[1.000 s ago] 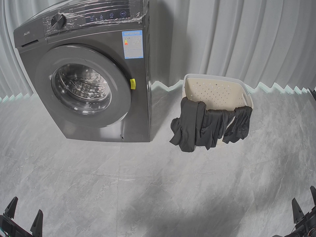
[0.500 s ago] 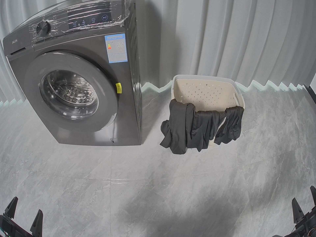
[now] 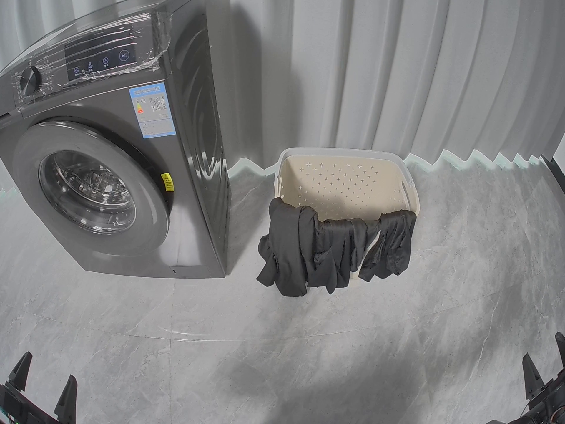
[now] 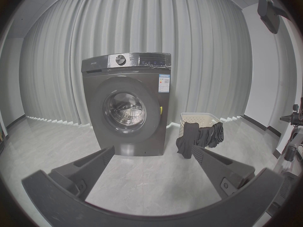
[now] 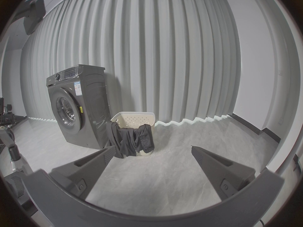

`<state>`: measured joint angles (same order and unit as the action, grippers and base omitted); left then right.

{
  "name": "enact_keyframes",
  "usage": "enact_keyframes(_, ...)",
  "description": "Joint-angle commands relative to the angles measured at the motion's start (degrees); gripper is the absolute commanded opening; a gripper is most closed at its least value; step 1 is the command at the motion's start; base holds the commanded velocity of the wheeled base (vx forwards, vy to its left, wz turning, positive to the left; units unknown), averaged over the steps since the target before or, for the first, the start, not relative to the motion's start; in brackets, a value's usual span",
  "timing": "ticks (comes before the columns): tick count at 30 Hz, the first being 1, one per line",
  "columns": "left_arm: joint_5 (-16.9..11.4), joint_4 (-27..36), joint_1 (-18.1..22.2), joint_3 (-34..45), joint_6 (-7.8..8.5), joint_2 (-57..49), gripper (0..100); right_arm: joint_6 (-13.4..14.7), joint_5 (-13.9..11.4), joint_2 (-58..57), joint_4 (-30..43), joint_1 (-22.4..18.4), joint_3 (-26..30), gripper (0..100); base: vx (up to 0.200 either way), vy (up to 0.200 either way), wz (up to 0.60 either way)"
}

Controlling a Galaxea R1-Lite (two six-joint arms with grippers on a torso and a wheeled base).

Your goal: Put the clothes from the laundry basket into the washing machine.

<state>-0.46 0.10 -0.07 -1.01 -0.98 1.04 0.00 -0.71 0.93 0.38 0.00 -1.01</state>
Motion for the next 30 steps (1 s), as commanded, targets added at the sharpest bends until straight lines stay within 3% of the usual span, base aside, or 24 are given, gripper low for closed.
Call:
enact_keyframes(1,0.0,0.1,0.0,0.9,0.01,-1.0,100,0.0,-0.1,-0.9,0.0,0.0,0.9,100,0.0,0.0,0.0)
enact_keyframes(13,0.0,0.0,0.0,0.9,-0.08,-1.0,100,0.0,-0.1,-0.9,0.0,0.0,0.9,100,0.0,0.0,0.0)
enact_keyframes(25,0.0,0.1,0.0,0.9,0.27,-1.0,100,0.0,-0.1,-0.9,0.0,0.0,0.9,100,0.0,-0.2,0.0)
enact_keyframes(30,-0.1,0.1,0.0,0.9,0.45,-1.0,100,0.0,-0.1,-0.9,0.0,0.0,0.9,100,0.0,0.0,0.0)
